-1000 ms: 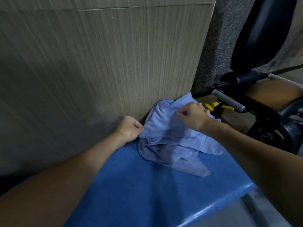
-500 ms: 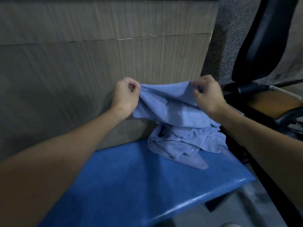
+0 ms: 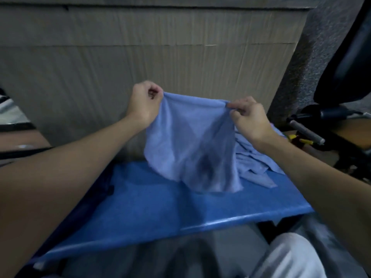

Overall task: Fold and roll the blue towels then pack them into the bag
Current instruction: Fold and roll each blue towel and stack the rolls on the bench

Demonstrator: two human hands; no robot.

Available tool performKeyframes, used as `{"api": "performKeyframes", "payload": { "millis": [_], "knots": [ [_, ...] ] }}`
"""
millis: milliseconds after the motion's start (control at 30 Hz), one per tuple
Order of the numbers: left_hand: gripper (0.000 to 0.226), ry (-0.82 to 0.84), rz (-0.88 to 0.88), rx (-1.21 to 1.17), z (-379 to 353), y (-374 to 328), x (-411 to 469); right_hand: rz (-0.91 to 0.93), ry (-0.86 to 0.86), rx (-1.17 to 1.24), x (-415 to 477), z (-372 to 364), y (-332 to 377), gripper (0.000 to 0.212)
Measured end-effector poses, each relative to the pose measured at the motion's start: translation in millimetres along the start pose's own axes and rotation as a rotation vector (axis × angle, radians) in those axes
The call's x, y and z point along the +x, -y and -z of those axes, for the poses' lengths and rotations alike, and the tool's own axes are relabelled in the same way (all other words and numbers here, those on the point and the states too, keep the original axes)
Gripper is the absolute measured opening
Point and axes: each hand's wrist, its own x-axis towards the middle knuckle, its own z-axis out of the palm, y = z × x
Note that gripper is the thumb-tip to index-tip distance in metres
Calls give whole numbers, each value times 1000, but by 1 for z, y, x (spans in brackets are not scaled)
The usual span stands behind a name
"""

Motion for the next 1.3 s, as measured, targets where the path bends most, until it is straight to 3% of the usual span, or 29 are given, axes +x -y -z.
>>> {"api": "performKeyframes", "payload": {
  "millis": [167, 533, 600, 700, 800, 867, 967, 1067, 1200, 1300],
  "knots": [
    [25, 148, 96, 80, 5, 54, -33, -183, 90, 94, -42, -39, -25, 24],
    [13, 358, 495, 273, -24, 149, -143, -334, 311, -105, -96, -72, -119, 21],
    [20, 438, 589, 333, -27, 166, -166, -397, 322, -116, -101, -73, -131, 25],
    [48, 548, 689, 396, -36, 182, -190, -454, 311, -83, -106, -77, -140, 26],
    [23, 605, 707, 417, -44, 183, -194, -464, 309, -87, -106, -81, -148, 23],
    [30, 610, 731, 461, -47, 183, -192, -496, 320, -83, -107, -84, -155, 26],
    [19, 581, 767, 469, -46, 183, -186, -532, 287, -73, -106, -88, -167, 24],
    [43, 503, 814, 351, -37, 187, -171, -573, 251, -24, -96, -86, -163, 23],
    [37, 343, 789, 126, -15, 167, -132, -558, 188, 91, -73, -76, -138, 32],
    [20, 213, 772, -9, 2, 131, -105, -558, 159, 218, -60, -65, -116, 36]
  ]
}}
